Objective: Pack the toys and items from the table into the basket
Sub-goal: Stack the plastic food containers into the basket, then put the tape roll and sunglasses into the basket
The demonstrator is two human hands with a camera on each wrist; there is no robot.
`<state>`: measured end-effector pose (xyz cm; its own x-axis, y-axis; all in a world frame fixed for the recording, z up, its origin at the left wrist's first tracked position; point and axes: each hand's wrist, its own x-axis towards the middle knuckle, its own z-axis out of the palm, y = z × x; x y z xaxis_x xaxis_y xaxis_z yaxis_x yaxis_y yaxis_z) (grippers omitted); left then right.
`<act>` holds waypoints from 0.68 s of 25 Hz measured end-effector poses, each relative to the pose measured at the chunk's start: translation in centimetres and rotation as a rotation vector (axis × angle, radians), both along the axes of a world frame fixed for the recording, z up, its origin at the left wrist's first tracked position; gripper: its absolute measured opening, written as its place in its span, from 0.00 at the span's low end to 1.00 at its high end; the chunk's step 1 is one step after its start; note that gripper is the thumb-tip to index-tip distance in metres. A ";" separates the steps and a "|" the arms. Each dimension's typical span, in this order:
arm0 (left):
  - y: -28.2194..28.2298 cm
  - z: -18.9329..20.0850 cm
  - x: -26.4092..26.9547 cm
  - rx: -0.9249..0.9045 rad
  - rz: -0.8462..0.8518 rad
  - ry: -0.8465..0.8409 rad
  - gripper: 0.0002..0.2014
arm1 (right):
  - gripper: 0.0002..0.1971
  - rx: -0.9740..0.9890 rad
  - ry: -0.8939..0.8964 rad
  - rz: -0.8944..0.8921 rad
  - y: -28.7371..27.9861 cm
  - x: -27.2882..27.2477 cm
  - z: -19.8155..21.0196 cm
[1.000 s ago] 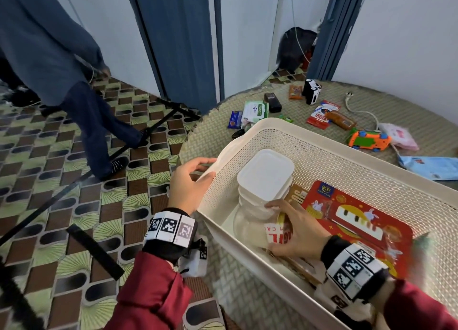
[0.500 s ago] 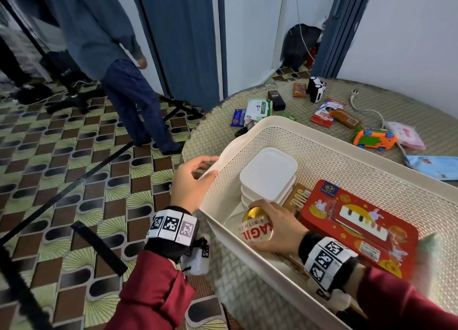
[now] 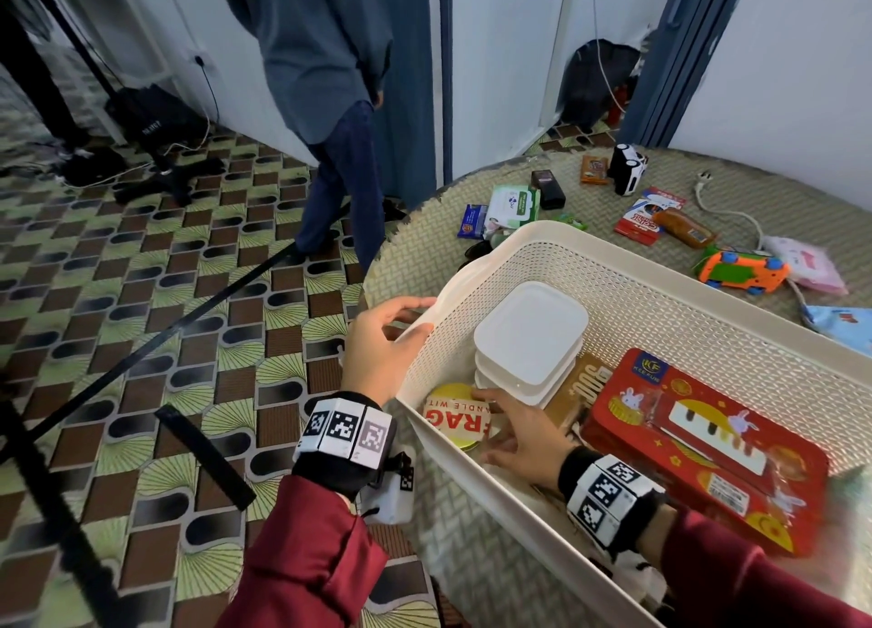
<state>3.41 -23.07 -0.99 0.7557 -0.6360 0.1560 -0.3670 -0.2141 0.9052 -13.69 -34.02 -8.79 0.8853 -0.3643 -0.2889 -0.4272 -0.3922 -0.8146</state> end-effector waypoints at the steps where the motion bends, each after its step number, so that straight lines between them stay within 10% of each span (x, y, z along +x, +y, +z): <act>1: 0.0 0.0 0.0 -0.004 0.000 0.004 0.15 | 0.35 -0.011 -0.007 0.000 0.0 0.0 -0.2; 17: 3.7 0.9 0.7 -0.093 -0.039 0.225 0.11 | 0.14 -0.466 0.062 0.196 0.0 3.6 12.5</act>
